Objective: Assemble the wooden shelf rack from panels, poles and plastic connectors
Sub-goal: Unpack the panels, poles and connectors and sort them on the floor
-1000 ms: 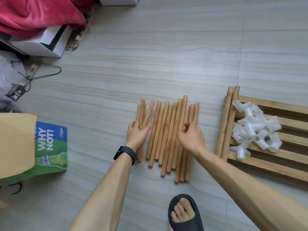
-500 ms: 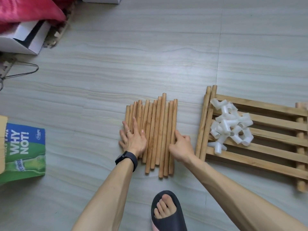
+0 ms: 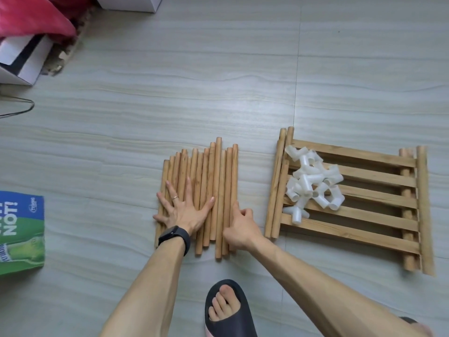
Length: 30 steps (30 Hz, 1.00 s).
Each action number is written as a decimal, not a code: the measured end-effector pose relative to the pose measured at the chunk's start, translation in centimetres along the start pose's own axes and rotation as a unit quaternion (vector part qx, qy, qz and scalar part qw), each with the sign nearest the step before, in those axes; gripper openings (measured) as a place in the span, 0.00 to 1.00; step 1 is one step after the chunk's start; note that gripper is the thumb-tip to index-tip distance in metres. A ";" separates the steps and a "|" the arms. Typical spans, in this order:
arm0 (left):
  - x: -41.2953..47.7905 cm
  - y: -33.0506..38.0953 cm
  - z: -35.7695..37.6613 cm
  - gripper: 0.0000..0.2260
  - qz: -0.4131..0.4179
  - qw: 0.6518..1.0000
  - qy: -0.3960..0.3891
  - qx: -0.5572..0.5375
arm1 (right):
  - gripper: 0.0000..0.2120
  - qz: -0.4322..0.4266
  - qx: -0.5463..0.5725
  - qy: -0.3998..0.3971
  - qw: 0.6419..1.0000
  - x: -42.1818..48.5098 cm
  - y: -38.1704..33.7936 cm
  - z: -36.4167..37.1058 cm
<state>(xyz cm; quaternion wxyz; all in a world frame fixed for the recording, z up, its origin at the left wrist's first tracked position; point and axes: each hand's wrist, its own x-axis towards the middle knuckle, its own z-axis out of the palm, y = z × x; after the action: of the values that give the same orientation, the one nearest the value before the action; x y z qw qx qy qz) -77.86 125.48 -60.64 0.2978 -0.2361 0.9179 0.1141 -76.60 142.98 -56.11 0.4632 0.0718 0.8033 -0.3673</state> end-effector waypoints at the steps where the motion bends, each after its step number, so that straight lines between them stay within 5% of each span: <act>1: 0.3 0.1 -0.3 0.43 -0.008 1.000 -0.003 -0.001 | 0.43 -0.004 0.011 -0.001 1.000 0.3 0.0 -0.3; 9: 1.7 0.2 -3.6 0.41 -0.002 1.000 0.019 0.014 | 0.35 -0.042 -0.012 -0.038 0.998 1.0 -1.2 -3.6; 18: -2.2 11.2 -6.4 0.38 0.213 0.973 0.085 0.007 | 0.24 -0.084 -0.186 0.041 0.978 -7.9 5.1 -14.6; 24: -7.3 21.2 -6.6 0.39 0.353 0.932 0.041 0.077 | 0.40 0.005 -0.155 0.217 0.964 -10.4 12.9 -21.0; 30: -9.2 25.4 -1.6 0.36 0.333 0.928 -0.018 0.166 | 0.57 -0.022 -0.234 0.175 0.956 -6.2 15.1 -20.2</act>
<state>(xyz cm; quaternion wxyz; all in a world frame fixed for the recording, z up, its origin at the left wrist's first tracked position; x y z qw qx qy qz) -84.82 150.20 -52.09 0.2937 0.1382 0.9441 0.0572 -80.22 168.44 -53.01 0.3107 0.0072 0.9367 -0.1611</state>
